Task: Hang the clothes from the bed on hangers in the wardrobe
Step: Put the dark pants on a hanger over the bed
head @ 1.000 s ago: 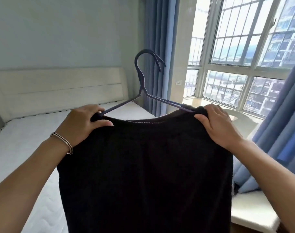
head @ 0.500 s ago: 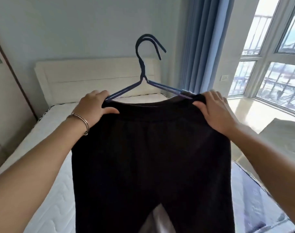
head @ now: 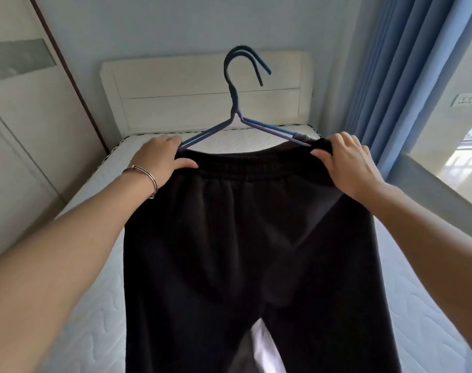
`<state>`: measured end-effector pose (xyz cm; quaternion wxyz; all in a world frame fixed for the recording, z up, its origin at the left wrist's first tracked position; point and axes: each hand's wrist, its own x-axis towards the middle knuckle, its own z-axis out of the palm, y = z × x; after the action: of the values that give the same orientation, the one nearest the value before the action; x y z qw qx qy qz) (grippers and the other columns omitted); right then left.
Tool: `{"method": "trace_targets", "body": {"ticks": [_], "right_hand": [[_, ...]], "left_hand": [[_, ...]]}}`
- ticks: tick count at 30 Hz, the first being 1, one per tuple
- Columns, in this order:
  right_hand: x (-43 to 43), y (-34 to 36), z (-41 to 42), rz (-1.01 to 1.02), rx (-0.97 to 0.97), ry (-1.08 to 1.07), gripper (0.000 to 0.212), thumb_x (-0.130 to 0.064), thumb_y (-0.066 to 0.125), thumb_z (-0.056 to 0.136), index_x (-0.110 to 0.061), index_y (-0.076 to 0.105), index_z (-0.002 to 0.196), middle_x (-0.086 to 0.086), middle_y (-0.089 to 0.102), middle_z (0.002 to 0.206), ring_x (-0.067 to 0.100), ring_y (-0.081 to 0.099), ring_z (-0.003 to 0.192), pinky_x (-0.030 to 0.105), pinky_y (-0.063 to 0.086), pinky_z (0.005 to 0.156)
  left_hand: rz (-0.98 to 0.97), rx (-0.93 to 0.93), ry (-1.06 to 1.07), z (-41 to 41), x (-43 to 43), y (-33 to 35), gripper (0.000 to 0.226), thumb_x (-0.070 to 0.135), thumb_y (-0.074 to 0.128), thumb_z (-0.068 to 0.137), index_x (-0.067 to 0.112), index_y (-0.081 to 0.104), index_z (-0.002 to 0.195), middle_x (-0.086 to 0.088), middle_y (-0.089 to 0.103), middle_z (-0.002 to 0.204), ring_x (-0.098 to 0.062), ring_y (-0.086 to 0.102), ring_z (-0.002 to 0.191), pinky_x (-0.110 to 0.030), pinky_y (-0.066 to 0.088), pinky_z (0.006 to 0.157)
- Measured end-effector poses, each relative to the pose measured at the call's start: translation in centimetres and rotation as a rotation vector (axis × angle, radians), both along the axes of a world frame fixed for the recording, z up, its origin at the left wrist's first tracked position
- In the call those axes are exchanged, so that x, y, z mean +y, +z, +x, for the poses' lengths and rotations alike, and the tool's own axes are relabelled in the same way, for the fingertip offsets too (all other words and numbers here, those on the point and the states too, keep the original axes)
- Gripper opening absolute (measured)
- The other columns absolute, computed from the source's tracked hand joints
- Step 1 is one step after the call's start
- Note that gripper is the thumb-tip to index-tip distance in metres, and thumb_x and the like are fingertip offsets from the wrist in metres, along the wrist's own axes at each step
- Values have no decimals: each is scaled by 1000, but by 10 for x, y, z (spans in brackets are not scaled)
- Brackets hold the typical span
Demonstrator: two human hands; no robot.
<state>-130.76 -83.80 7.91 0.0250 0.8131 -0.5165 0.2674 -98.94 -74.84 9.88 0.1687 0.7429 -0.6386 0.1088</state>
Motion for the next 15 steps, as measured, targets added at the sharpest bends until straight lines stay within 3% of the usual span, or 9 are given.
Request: {"method": "trace_targets", "body": {"ticks": [8, 11, 15], "right_hand": [[-90, -37, 45, 55, 27, -45, 47, -44, 38, 94, -4, 49, 117, 14, 51, 122, 32, 43, 119, 44, 34, 96], [-117, -70, 60, 132, 76, -37, 45, -43, 37, 95, -5, 49, 115, 13, 51, 122, 31, 43, 118, 42, 34, 94], [-159, -140, 80, 269, 147, -27, 44, -45, 37, 94, -7, 51, 113, 11, 53, 118, 30, 45, 115, 40, 36, 92]], "left_hand": [[113, 14, 20, 41, -99, -35, 42, 46, 61, 80, 10, 40, 78, -13, 50, 82, -32, 51, 83, -36, 36, 67], [207, 29, 35, 53, -131, -70, 41, 43, 59, 83, 3, 51, 89, -19, 58, 94, -30, 50, 83, -35, 36, 68], [384, 25, 86, 70, -172, -148, 43, 42, 53, 88, 1, 53, 102, -19, 59, 104, -34, 55, 96, -37, 42, 74]]}}
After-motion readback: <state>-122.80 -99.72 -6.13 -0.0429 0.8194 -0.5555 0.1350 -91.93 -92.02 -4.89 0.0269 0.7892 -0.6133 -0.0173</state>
